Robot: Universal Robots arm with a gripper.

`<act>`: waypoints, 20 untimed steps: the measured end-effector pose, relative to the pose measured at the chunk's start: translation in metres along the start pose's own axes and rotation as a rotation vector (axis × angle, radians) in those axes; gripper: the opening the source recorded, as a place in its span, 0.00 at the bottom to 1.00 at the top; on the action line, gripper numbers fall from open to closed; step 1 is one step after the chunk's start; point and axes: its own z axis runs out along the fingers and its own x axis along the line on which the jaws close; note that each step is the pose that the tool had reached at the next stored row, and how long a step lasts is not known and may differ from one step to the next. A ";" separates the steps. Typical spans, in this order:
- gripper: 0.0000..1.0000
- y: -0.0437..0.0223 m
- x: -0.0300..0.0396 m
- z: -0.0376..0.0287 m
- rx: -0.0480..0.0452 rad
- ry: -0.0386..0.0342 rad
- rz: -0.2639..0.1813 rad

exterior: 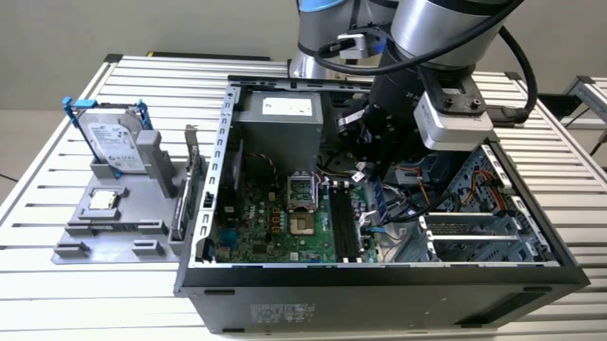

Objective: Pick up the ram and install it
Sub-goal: 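Insert the ram into the slot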

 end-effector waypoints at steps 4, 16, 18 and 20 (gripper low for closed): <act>0.00 0.0000 0.0001 0.0012 -0.0001 0.0000 0.000; 0.00 -0.0001 0.0015 0.0053 -0.0001 0.0000 0.000; 0.00 -0.0002 0.0016 0.0060 -0.0001 0.0000 0.000; 0.00 -0.0002 0.0018 0.0066 0.0000 0.0000 0.000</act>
